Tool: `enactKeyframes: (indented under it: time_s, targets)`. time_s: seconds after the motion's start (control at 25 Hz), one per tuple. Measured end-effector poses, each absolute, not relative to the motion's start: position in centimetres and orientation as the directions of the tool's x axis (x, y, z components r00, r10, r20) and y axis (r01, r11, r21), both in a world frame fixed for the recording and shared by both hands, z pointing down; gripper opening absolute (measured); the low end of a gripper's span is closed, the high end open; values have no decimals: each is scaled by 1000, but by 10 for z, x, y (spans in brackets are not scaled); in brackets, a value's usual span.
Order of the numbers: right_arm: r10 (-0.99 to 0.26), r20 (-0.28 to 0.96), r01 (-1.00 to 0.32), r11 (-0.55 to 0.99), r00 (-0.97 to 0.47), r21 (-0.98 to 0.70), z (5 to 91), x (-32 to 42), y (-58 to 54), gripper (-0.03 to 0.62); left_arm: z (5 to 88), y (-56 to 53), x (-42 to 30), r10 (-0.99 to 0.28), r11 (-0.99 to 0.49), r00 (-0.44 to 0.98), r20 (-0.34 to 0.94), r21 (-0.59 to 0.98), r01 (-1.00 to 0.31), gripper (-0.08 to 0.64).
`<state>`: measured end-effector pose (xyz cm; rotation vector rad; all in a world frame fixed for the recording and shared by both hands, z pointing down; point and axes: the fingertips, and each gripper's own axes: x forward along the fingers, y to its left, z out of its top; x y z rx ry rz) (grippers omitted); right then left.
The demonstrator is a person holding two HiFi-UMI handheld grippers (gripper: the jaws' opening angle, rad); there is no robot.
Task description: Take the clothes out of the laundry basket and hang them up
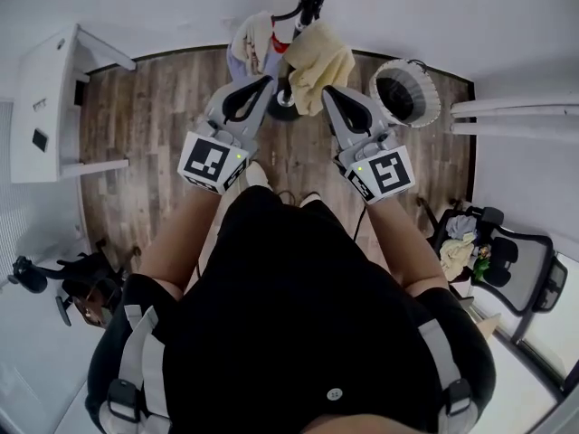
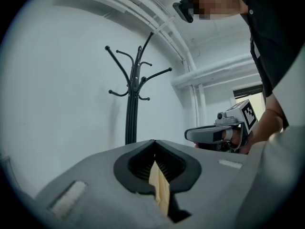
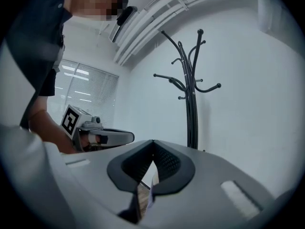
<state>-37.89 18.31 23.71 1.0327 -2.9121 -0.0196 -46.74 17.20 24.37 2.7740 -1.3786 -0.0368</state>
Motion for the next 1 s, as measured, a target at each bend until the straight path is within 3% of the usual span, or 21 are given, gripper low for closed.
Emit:
enactKeyframes:
  time_s: [0.48,1.0]
  targets:
    - [-585,-16,-585,810,-811,44,209,-313,253,3,212,248,-384,-816,-578,577,-38,12,-816,-2]
    - [-548,-28,-549,835,-836,37,202,-296,288,3,218,281,-358,-834,-551,551,-30,12,-834,-2]
